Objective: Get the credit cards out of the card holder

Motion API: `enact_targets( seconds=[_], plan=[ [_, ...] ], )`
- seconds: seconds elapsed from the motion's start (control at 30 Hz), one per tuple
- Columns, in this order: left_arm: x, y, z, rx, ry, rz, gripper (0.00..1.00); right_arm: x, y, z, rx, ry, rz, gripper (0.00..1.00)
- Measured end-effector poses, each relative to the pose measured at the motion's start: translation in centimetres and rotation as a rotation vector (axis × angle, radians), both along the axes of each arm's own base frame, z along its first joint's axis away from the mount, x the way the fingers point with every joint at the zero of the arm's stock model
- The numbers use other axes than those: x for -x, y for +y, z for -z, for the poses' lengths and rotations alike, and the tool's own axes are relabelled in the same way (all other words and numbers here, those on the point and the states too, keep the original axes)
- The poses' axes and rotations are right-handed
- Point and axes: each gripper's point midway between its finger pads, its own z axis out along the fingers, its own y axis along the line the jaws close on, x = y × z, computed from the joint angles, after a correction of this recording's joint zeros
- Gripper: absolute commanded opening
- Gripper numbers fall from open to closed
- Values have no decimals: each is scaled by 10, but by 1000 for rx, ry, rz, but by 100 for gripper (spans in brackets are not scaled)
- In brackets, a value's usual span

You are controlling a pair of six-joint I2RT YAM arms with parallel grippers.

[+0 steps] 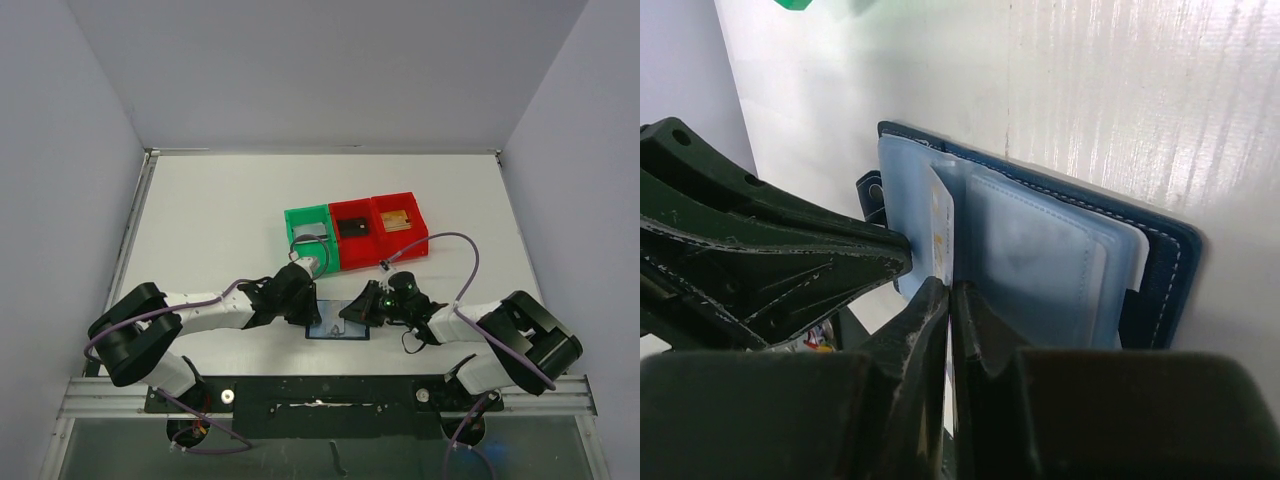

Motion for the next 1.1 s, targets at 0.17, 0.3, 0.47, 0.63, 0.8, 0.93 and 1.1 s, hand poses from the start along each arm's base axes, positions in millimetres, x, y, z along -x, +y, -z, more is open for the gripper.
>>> enact_targets(
  seconds=[0.17,0.3,0.47,0.63,0.8,0.93,1.1],
  plan=[
    [0,0,0,1,-1,3,9,0,0,0,-2,-2,-3,22],
    [0,0,0,2,-1,4,9,1,1,-1,-15,-5,-3,24],
    [0,-1,0,4,-2,5,9,1,4,1,-31,1,-13,24],
    [0,-1,0,7,-3,6,9,2,7,1,-52,0,-23,23],
    [1,-1,0,7,-2,6,9,3,11,3,-65,8,-30,22],
    [1,-1,0,7,-2,6,9,4,13,5,-65,14,-34,20],
    [1,-1,0,7,-2,7,9,6,15,6,-64,19,-36,23]
  ],
)
